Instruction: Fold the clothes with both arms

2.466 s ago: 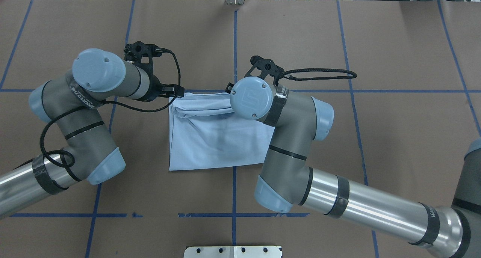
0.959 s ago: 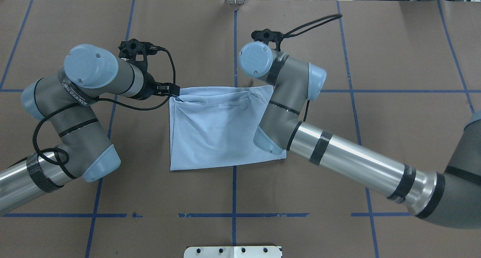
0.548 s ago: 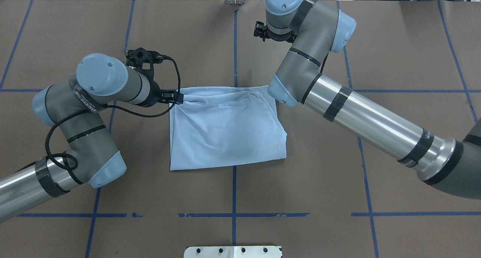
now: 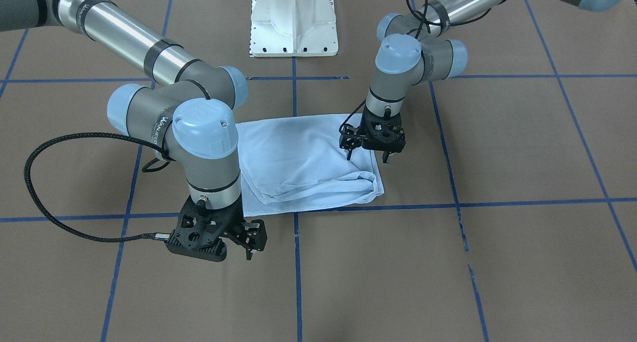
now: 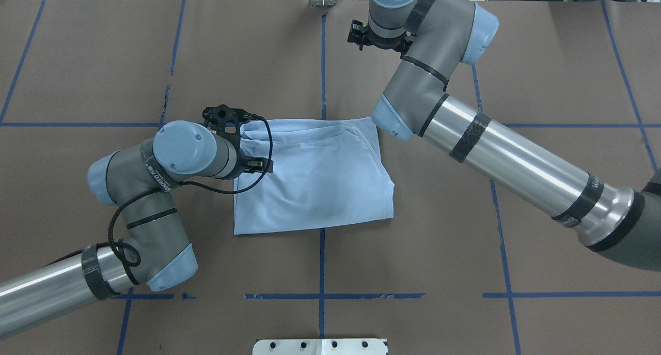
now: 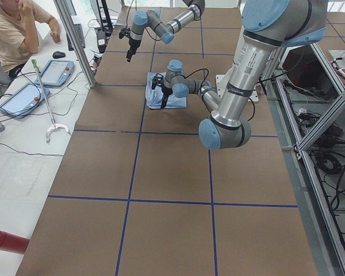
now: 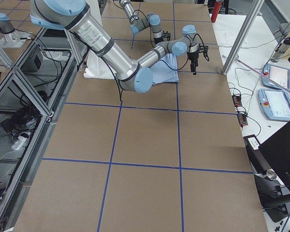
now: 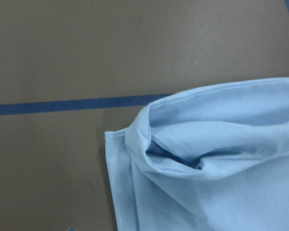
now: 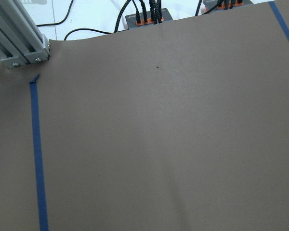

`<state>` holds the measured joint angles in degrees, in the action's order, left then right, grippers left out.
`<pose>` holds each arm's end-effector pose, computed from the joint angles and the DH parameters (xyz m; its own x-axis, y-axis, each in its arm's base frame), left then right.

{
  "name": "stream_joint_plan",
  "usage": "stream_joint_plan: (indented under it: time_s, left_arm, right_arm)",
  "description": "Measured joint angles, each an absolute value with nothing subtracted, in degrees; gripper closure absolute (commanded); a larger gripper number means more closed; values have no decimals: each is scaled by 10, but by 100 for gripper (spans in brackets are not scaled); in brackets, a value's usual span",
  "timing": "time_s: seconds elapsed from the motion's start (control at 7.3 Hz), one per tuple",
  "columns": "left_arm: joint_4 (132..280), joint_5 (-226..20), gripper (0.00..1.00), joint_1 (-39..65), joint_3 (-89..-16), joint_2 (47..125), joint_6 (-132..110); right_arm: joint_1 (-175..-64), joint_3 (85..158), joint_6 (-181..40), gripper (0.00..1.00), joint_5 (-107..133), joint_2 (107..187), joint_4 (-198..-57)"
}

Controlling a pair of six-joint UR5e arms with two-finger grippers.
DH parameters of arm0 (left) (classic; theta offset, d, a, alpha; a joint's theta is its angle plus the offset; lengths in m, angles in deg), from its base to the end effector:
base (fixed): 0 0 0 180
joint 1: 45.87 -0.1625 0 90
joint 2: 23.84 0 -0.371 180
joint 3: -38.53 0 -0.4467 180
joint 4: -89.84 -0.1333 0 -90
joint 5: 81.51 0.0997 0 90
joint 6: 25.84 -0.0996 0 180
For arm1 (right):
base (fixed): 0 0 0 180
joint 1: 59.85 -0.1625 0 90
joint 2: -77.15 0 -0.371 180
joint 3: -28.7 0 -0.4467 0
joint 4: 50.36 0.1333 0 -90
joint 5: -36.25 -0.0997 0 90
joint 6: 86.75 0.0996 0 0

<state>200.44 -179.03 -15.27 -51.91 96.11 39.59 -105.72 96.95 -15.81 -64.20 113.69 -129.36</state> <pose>0.5499 -0.4650 0.2427 0.6662 0.0849 -0.7409 0.1541 0.9564 0.2482 -0.4867 -0.6672 0.1529 0.6861 0.2461 0.6846 -0.4191 0.9029 0.0955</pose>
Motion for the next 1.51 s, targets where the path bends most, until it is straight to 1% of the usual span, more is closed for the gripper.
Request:
stream_joint_plan:
  time_s: [0.27, 0.55, 0.82, 1.1, 1.51]
  left_arm:
    - [2007, -1790, 0, -129, -470, 990, 395]
    - [2024, -1790, 0, -93, -387, 1032, 387]
    - [2067, -1787, 0, -47, -321, 1047, 339]
    - [2081, -1791, 0, -9, -309, 1054, 297]
    - [2084, -1791, 0, 1, -304, 1059, 287]
  right_arm:
    - [-1057, 970, -158, 0, -642, 1138, -1293]
    - [-1057, 971, -160, 0, -642, 1143, -1293]
    - [-1056, 971, -162, 0, -642, 1147, -1293]
    - [-1056, 971, -166, 0, -642, 1149, -1284]
    - [-1056, 971, -167, 0, -643, 1151, -1274]
